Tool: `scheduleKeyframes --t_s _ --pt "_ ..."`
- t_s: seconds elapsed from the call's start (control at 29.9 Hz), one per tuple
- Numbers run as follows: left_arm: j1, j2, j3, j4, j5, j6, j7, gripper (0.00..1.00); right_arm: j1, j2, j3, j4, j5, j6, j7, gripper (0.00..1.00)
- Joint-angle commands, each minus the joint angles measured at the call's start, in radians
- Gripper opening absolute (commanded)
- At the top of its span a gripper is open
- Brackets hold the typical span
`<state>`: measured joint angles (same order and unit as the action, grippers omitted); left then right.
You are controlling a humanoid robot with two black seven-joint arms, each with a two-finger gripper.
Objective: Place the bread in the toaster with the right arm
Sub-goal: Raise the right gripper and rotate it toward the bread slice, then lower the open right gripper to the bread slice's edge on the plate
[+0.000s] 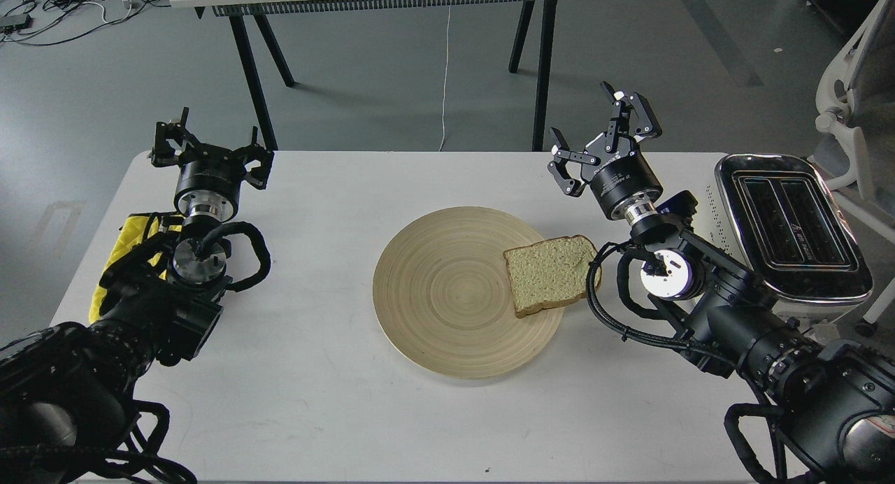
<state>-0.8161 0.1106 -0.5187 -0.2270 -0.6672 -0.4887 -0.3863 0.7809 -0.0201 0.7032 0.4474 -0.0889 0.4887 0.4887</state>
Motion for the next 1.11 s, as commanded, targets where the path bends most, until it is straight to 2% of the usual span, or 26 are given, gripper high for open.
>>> scheduleKeyframes --t_s 0.0,0.27,0.37,0.44,0.64,0.74,0.8,1.0,1.07 --pt "-0.001 0.000 0.000 0.000 0.000 0.000 0.001 1.00 0.008 -0.001 -0.004 0.007 -0.002 0.000 0.000 0.99" --pt "-0.001 0.000 0.000 0.000 0.000 0.000 0.000 1.00 0.024 0.000 -0.025 0.027 -0.012 0.000 0.000 0.99" --pt "0.000 0.000 0.000 0.000 0.000 0.000 0.000 1.00 0.056 -0.014 -0.091 0.080 -0.017 0.000 0.000 0.99" --pt "-0.002 0.000 0.000 0.000 0.000 0.000 0.000 1.00 0.084 -0.040 -0.157 0.138 -0.018 -0.099 0.000 0.99" --pt "0.000 0.000 0.000 0.000 0.000 0.000 0.000 1.00 0.192 -0.165 -0.416 0.390 -0.164 -0.508 0.000 0.99" --pt "-0.001 0.000 0.000 0.000 0.000 0.000 0.000 1.00 0.215 -0.233 -0.488 0.520 -0.254 -0.663 -0.059 0.99" --pt "0.000 0.000 0.000 0.000 0.000 0.000 0.000 1.00 0.215 -0.293 -0.537 0.602 -0.279 -0.745 -0.079 0.99" --pt "0.000 0.000 0.000 0.000 0.000 0.000 0.000 1.00 0.215 -0.385 -0.731 0.723 -0.285 -0.977 -0.076 0.99" --pt "0.000 0.000 0.000 0.000 0.000 0.000 0.000 1.00 0.215 -0.403 -0.786 0.738 -0.287 -0.977 -0.073 0.99"
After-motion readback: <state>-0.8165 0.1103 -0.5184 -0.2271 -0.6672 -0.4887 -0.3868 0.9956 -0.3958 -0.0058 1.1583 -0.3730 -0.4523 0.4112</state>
